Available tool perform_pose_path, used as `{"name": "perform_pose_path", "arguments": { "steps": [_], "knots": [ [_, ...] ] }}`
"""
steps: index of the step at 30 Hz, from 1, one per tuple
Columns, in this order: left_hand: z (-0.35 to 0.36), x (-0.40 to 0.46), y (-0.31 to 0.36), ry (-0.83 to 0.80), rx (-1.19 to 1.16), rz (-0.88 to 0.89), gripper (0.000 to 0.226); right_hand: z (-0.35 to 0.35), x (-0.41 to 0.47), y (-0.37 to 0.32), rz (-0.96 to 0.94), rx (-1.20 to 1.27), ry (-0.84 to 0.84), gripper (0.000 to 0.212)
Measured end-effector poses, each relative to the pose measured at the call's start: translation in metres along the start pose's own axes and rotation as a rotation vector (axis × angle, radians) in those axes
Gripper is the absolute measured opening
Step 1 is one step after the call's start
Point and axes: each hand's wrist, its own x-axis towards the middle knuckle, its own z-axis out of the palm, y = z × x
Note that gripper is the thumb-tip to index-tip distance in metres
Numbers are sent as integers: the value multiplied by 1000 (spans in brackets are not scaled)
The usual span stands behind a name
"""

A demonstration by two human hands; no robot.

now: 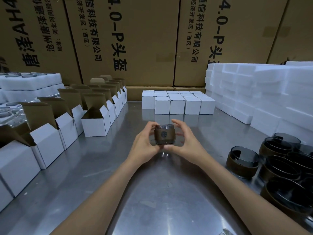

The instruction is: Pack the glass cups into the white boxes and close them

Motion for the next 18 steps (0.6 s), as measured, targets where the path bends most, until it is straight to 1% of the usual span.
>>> {"name": "perform_pose_path", "arguments": {
  "steps": [2, 5, 7, 12, 15, 18],
  "knots": [
    [0, 0, 0, -17, -9, -3, 57, 1, -1, 1, 81, 119, -37, 77],
    [0, -1, 0, -40, 6, 7, 56, 2, 0, 4, 108, 182, 7, 67],
    [0, -1, -1, -67, 23, 13, 55, 2, 0, 6, 112, 162, 9, 65],
    [0, -4, -1, -182, 97, 44, 55, 1, -2, 12, 87, 38, 0, 67],
    [-1, -4, 0, -204, 156, 61, 54, 2, -2, 13, 91, 42, -41, 66],
    [-3, -5, 2, -192, 206, 44, 46, 2, -1, 15, 98, 55, -95, 66]
  ]
}}
